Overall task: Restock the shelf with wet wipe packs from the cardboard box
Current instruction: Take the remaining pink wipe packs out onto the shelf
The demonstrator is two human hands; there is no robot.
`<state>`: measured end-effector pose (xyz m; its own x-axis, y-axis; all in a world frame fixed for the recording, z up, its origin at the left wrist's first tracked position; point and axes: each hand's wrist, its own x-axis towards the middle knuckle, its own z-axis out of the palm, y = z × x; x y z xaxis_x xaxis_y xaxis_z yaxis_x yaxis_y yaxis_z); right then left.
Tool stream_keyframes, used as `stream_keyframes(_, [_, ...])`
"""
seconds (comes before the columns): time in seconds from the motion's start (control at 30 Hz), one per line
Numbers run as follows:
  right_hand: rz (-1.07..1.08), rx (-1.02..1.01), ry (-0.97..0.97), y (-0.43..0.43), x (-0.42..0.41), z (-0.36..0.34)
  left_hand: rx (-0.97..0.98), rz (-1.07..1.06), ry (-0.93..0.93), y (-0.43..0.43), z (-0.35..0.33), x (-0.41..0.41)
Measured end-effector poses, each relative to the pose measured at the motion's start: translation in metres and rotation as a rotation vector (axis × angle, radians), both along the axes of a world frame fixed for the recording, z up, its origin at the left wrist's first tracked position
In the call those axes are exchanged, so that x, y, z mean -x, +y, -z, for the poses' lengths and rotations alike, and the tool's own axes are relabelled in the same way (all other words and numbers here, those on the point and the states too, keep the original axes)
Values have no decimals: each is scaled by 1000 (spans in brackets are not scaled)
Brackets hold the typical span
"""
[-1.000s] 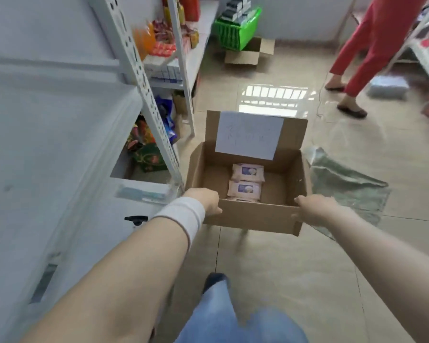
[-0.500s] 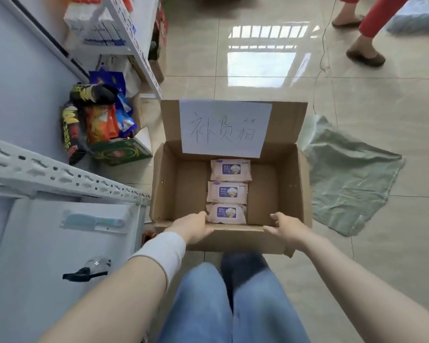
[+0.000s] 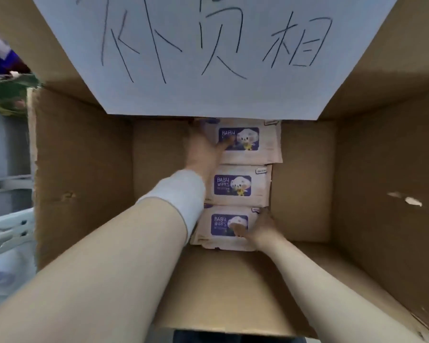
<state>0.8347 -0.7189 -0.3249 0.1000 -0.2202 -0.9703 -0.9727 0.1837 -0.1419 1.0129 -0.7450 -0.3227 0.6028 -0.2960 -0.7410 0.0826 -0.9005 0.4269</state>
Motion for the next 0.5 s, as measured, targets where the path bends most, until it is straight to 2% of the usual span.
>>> stream_keyframes(0.07, [134,19,87,4,-4,15,68,-67,-107,-5,12,-1])
stream_keyframes(0.13, [250,71,101,8,-1,20,148,-140,-105,-6,17,1])
stream_keyframes(0.2, [331,76,133,11,1,19,153,-165,-49,-5,17,0])
stream_keyframes(0.27, [381,-7,185,10,1,16,83,-168,6,-2,14,-7])
stream_keyframes(0.4, [370,-162,223,5,-2,2,50,-215,168,5,8,-21])
stream_keyframes(0.5, [640,-237,162,2,0,-11,54,-204,296,8,2,-22])
